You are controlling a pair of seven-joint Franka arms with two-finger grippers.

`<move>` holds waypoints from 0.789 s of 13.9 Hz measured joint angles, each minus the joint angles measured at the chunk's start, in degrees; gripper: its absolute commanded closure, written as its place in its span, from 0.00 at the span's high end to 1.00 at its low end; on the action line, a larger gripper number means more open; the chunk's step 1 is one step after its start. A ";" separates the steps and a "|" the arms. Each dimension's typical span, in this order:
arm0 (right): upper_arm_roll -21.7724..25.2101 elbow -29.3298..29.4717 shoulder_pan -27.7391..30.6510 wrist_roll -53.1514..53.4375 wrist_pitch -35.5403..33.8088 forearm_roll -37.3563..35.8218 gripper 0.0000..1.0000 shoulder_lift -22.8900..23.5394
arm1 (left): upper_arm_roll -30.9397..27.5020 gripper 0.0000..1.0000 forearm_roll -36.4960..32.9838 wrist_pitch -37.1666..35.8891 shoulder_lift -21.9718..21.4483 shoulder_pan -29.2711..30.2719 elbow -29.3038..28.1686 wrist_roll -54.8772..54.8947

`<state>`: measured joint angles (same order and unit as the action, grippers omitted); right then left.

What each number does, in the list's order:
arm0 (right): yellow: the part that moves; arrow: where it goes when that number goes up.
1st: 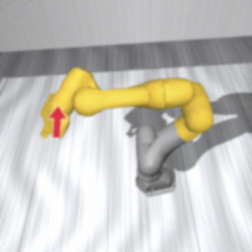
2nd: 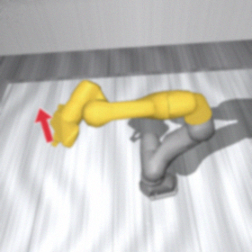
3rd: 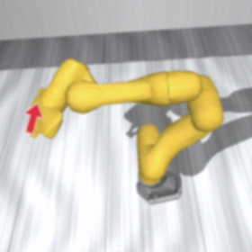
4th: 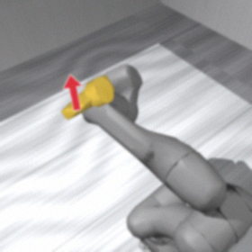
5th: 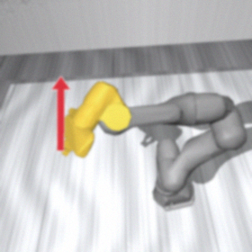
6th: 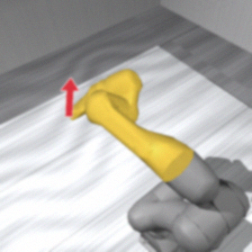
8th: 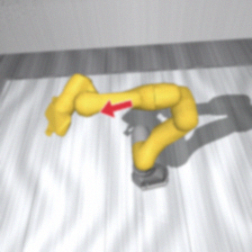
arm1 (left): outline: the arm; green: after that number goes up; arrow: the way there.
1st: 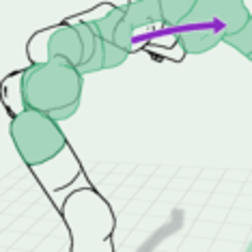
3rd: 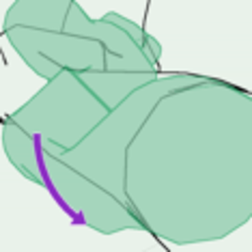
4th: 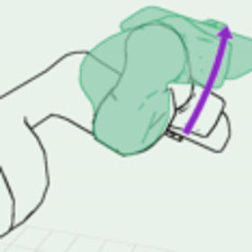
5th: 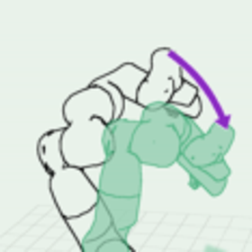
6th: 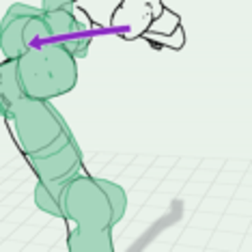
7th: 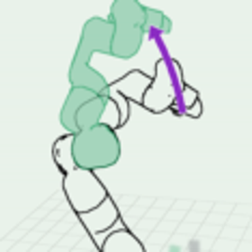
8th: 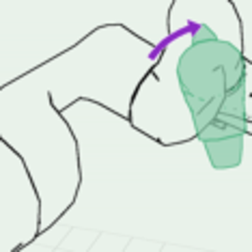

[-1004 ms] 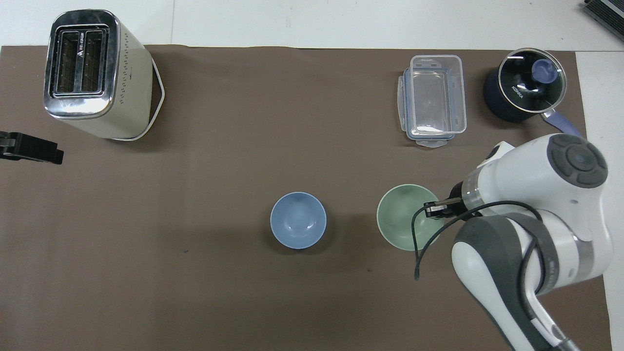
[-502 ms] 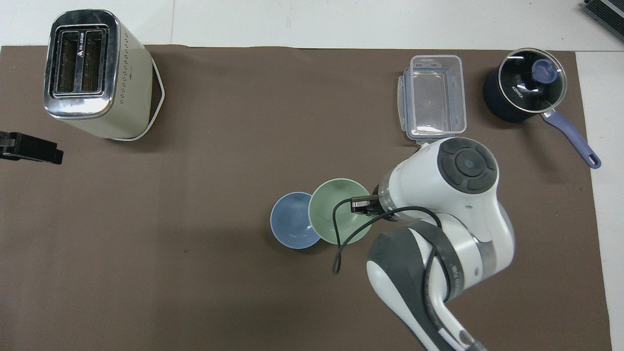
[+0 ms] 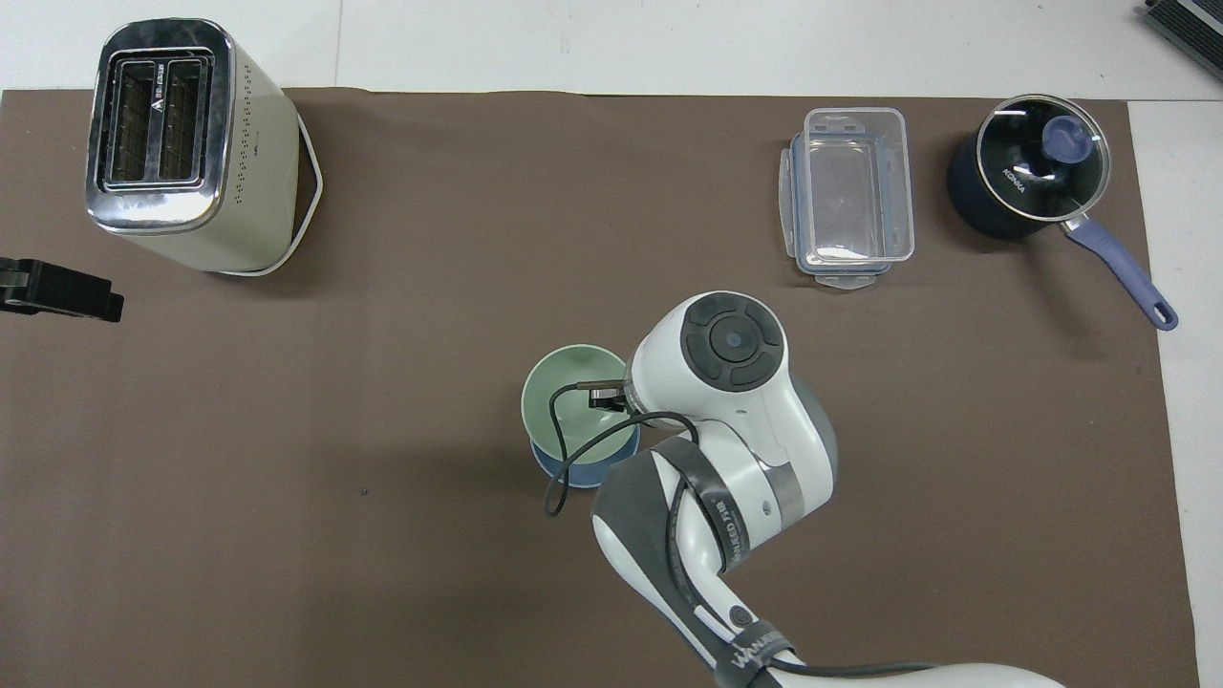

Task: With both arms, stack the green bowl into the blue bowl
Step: 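Carry the green bowl over the blue bowl and lower it inside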

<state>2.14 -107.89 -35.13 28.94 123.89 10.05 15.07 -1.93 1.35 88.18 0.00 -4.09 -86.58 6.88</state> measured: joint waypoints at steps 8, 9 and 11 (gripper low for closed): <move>0.18 0.44 -0.42 0.30 -3.56 0.00 0.00 -1.04 | 0.00 1.00 0.00 0.00 0.00 0.00 0.00 0.00; 0.18 -0.16 -0.43 0.29 -3.66 0.00 0.00 -1.72 | 0.00 1.00 0.00 0.00 0.00 0.00 0.00 0.00; 0.18 -1.54 -0.43 0.29 -3.32 0.00 0.00 -2.44 | 0.00 1.00 0.00 0.00 0.00 0.00 0.00 0.00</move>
<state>2.32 -109.43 -35.56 29.23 120.58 10.05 12.63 -1.93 1.35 88.17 0.00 -4.09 -86.58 6.88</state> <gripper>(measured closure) 0.947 0.000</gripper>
